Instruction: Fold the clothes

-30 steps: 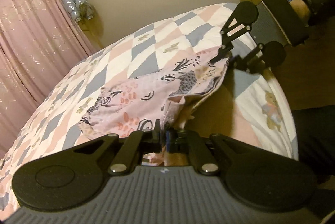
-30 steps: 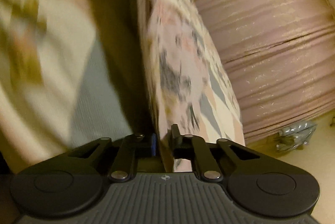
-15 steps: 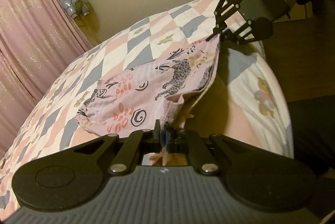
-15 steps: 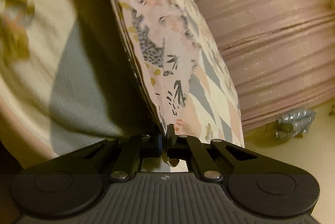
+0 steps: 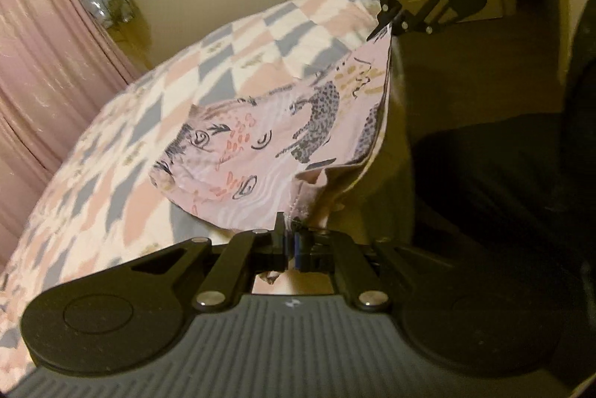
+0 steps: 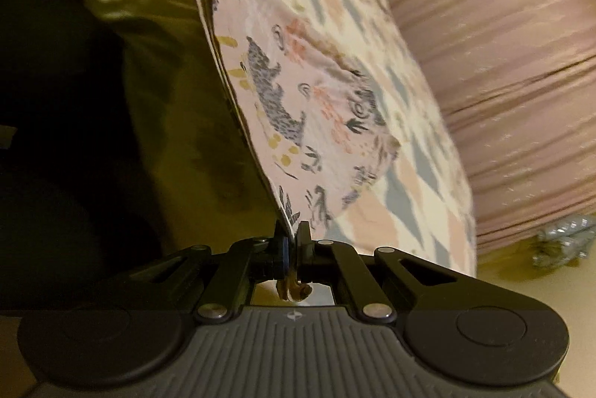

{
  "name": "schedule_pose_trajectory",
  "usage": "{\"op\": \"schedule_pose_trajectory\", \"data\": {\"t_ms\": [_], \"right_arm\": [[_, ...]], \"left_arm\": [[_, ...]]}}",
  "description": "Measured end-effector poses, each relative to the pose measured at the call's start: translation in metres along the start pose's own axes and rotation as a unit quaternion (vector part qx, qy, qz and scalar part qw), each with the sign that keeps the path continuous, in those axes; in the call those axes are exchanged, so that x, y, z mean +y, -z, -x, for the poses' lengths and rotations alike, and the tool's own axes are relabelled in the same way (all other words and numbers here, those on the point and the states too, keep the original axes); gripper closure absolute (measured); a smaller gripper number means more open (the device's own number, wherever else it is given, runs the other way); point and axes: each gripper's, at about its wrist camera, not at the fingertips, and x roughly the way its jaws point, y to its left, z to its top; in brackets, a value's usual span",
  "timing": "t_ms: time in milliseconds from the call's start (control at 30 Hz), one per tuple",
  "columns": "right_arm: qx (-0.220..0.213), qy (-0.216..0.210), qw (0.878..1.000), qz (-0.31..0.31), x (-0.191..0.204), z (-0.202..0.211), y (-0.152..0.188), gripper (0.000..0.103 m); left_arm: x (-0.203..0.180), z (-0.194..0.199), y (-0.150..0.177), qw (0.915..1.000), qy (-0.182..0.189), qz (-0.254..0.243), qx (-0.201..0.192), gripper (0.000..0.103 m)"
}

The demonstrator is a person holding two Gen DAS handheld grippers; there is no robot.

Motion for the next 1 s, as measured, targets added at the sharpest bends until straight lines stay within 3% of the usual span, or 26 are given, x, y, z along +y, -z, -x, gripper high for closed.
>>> {"op": "schedule_pose_trajectory", "data": {"t_ms": [200, 333, 467, 600, 733, 800, 933, 1000], "right_arm": [[0.004, -0.045, 0.999, -0.023, -0.037, 0.015, -0.012, 0.103], [0.0, -0.084, 0.994, -0.07, -0.102, -0.014, -0.019, 0.103], [0.004, -0.133, 0.983, -0.126, -0.157, -0.071, -0.009, 0.103], [0.014, -0.191, 0.96, -0.203, -0.188, -0.148, 0.006, 0.102], [0.022, -0.238, 0.926, -0.292, -0.196, -0.203, 0.03, 0.095], [0.013, -0.244, 0.91, -0.336, -0.196, -0.215, 0.044, 0.078], [-0.02, -0.255, 0.868, -0.426, -0.199, -0.213, 0.072, 0.078], [-0.034, -0.249, 0.852, -0.459, -0.196, -0.206, 0.083, 0.069]], "left_arm": [[0.047, -0.007, -0.004, 0.9976, 0.007, 0.066, -0.022, 0.102], [0.106, -0.031, -0.01, 0.9923, 0.013, 0.117, -0.037, 0.102], [0.169, -0.077, -0.002, 0.9785, 0.045, 0.198, -0.033, 0.102], [0.213, -0.134, 0.019, 0.9578, 0.087, 0.274, -0.002, 0.102], [0.233, -0.175, 0.047, 0.9331, 0.113, 0.341, 0.018, 0.101], [0.241, -0.187, 0.059, 0.919, 0.126, 0.373, 0.018, 0.101], [0.245, -0.19, 0.073, 0.9021, 0.136, 0.41, 0.005, 0.1], [0.245, -0.189, 0.077, 0.8962, 0.136, 0.422, -0.001, 0.099]]}}
